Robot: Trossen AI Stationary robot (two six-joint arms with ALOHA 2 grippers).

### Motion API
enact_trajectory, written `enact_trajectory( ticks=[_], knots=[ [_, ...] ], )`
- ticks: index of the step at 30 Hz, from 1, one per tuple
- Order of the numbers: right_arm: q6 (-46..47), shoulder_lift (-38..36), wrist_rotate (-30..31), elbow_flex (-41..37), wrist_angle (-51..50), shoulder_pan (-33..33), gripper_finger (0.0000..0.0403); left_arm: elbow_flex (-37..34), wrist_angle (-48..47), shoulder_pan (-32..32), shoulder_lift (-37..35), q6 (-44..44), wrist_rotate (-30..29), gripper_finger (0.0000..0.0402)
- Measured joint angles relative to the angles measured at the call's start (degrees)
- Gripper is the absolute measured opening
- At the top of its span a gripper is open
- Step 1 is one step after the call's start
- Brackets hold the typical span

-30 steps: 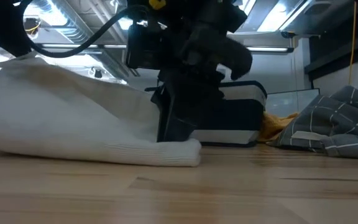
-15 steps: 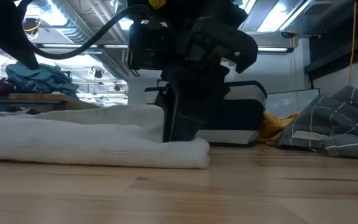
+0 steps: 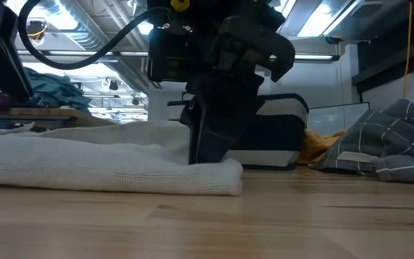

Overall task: Fold towel
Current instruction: Fold the white patterned towel

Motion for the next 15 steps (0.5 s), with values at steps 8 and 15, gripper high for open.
enact_trajectory(
  ticks=[8, 15],
  knots=[
    [0.0, 0.0, -0.4, 0.0, 0.1, 0.1, 0.0159, -5.0, 4.3, 1.0, 0.0, -3.5, -0.7, 0.0101],
    [3.2, 0.1, -0.7, -0.1, 3.8, 0.1, 0.0159, -7.6, 12.4, 1.8, 0.0, 4.5, -3.4, 0.0099]
  ],
)
